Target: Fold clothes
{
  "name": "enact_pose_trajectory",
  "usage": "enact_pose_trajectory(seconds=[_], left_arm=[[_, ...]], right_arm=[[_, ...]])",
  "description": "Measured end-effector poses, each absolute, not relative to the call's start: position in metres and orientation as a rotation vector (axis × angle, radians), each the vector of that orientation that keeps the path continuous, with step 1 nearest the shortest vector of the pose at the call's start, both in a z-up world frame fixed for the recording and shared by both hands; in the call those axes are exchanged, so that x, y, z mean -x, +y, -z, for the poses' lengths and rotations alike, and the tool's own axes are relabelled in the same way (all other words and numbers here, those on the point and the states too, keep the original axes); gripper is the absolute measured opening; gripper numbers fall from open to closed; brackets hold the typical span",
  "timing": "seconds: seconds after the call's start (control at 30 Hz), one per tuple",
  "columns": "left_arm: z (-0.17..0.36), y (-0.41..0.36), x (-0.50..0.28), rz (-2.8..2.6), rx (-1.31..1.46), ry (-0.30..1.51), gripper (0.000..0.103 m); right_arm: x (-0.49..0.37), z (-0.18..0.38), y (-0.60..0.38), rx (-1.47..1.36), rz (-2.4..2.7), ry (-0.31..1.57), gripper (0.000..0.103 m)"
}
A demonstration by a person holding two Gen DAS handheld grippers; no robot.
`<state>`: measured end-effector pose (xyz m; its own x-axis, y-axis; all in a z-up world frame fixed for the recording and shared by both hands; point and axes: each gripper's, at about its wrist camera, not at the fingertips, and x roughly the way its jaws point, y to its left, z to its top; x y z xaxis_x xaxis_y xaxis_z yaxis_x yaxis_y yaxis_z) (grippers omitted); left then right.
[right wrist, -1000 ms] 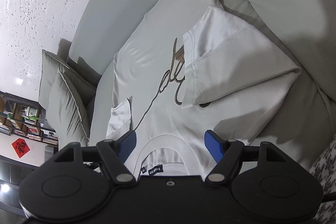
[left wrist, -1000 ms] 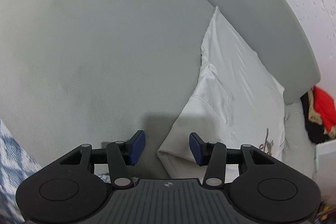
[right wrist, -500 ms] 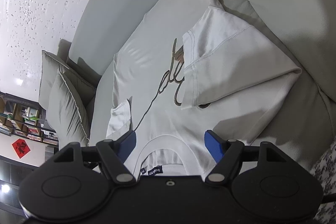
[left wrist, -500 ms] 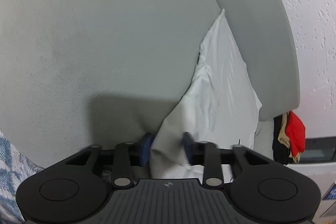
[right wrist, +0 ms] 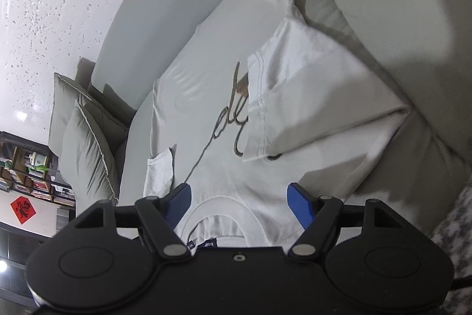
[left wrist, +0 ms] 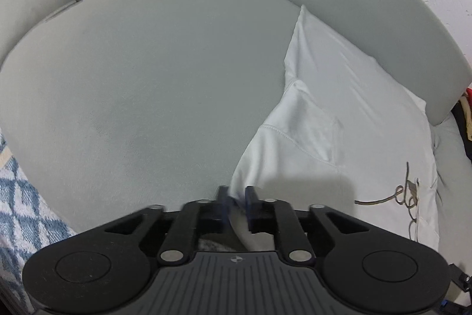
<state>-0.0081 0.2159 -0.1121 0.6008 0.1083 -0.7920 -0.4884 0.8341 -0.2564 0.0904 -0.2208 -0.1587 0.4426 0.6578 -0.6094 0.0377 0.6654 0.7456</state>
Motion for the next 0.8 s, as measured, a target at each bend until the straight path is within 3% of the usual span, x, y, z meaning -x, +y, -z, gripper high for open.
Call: enact_pose_trajectory(seconds=[0.17,0.2,0.23,0.3,0.53,0.67,0.8], left_arm=[[0.095,0.207,0.000,-0.342,0.370,0.775,0.017],[0.097,0.206,-0.009,-0.332,0.355,0.777,0.013],[0.100,0.206,-0.019,-0.323,0.342,0.781,0.012],[0.108,0.205,-0.040,-0.304,0.320,0.793,0.009],[0.148,0.197,-0.099,-0.278,0.305,0.966,0.008],[0.146,0.188,-0.096,-0.270,0.272,0.993,0.009],[0.138,0.172,-0.072,-0.246,0.217,0.994,0.022]], right_arm=[[-0.094,0.141,-0.237,-0.717,-0.388,0.958,0.069],[-0.099,0.140,-0.239,-0.683,-0.353,0.939,0.059],[-0.103,0.139,-0.241,-0.649,-0.319,0.920,0.039],[-0.117,0.143,-0.243,-0.585,-0.257,0.916,0.026],[-0.169,0.166,-0.227,-0.421,-0.193,0.933,0.026],[-0.177,0.174,-0.215,-0.306,-0.168,0.951,0.027],[-0.175,0.177,-0.210,-0.228,-0.152,0.964,0.028]])
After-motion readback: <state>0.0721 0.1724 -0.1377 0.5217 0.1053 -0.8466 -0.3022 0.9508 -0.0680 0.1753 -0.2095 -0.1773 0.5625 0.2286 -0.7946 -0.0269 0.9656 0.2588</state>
